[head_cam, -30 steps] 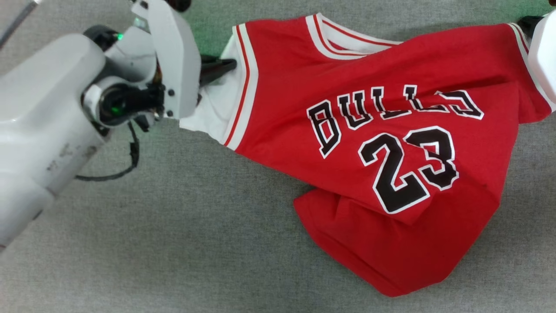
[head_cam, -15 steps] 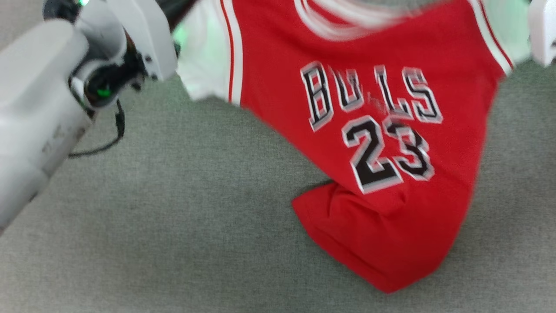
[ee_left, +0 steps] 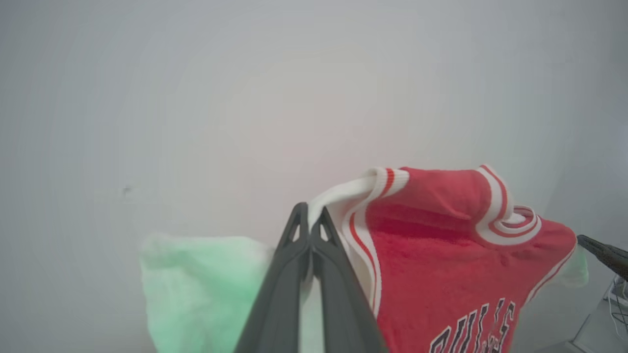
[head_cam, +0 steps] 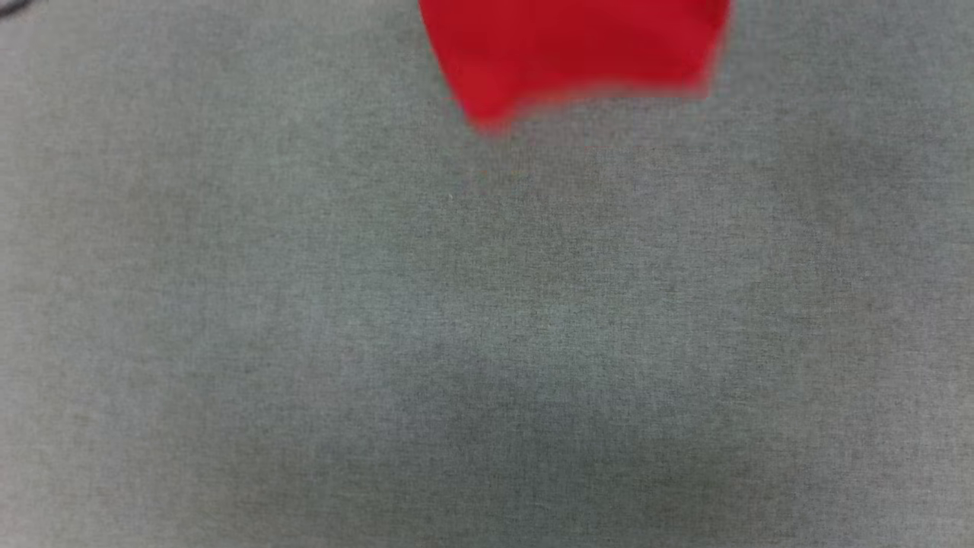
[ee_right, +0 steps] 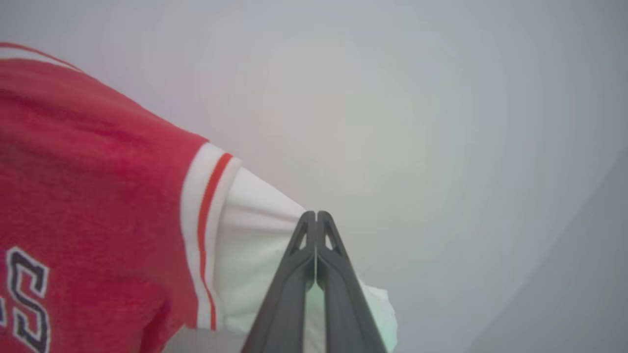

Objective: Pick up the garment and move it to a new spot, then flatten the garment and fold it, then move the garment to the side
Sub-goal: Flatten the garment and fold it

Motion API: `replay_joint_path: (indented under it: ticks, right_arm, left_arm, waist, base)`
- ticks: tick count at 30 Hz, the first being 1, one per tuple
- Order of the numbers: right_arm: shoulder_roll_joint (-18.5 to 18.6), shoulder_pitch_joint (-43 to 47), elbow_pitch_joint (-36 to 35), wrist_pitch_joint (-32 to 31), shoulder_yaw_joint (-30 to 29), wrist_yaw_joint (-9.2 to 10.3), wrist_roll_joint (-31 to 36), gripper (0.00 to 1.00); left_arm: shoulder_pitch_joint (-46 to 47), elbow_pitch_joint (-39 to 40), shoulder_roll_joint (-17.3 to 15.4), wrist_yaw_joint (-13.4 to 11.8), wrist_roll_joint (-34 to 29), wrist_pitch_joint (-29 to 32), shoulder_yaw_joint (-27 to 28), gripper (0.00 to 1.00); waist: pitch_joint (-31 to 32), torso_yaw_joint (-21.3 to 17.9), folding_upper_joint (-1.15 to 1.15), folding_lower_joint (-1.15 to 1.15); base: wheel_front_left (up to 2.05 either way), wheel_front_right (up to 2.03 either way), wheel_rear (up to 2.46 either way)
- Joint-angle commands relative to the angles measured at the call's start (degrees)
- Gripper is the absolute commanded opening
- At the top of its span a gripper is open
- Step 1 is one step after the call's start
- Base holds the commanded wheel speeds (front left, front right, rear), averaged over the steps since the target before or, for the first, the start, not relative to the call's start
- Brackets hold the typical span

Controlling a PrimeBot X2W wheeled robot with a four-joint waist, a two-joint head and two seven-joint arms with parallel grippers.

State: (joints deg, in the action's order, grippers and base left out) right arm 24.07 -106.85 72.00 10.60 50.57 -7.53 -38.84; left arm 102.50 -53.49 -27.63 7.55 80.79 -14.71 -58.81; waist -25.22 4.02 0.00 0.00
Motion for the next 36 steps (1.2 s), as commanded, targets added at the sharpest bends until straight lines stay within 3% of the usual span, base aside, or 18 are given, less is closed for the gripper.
replay_joint_path:
  ticks: [1,5,10,14,18,24,30,36]
  right_arm:
    - [-0.35,-0.07,0.89,0.69,-0.59,0.08,0.64,0.0]
    - [-1.65,1.21,1.98,2.09,-2.15,0.08,3.2,0.0]
    - [-2.35,8.1,2.07,2.22,-1.72,0.08,5.07,0.0]
    - [-2.26,16.2,1.08,3.12,-0.58,0.07,4.33,0.0]
    - [-1.37,26.18,-4.48,2.68,2.51,0.07,2.17,0.0]
    - [4.27,41.36,-17.91,-1.45,6.58,0.07,-3.91,0.0]
    - [12.51,54.22,-33.02,-7.77,7.21,0.07,-8.89,0.0]
    - [20.34,66.0,-46.72,-13.9,2.86,0.07,-10.9,0.0]
  left_arm:
    - [-0.13,-0.45,0.06,-0.12,0.12,-0.24,0.33,0.0]
    - [-2.18,0.61,0.68,-0.12,-0.61,-0.48,0.49,0.0]
    - [-10.46,5.92,-0.89,-0.12,1.18,-0.34,-1.86,0.0]
    - [-20.16,14.12,-3.87,-0.11,3.35,0.42,-5.3,0.0]
    - [-30.06,24.39,-8.43,-0.11,6.68,1.59,-8.53,0.0]
    - [-44.5,36.34,-15.81,-0.11,8.07,0.45,-11.42,0.0]
    - [-56.98,42.6,-19.16,-0.07,5.94,-0.06,-13.51,0.0]
    - [-64.1,46.76,-21.3,-0.07,3.74,-0.42,-13.33,0.0]
  waist:
    - [0.52,0.02,0.0,0.0]
    - [1.75,-0.01,0.0,0.0]
    - [2.97,-0.3,0.0,0.0]
    - [4.18,-0.38,0.0,0.0]
    - [5.75,-0.93,0.0,0.0]
    - [7.99,-1.53,0.0,0.0]
    - [9.53,-2.25,0.0,0.0]
    - [10.27,-2.33,0.0,0.0]
  base:
    - [0.0,0.0,0.0]
    - [0.0,0.0,0.0]
    - [0.0,0.0,0.0]
    - [0.0,0.0,0.0]
    - [0.0,0.0,0.0]
    - [0.0,0.0,0.0]
    - [0.0,0.0,0.0]
    - [0.0,0.0,0.0]
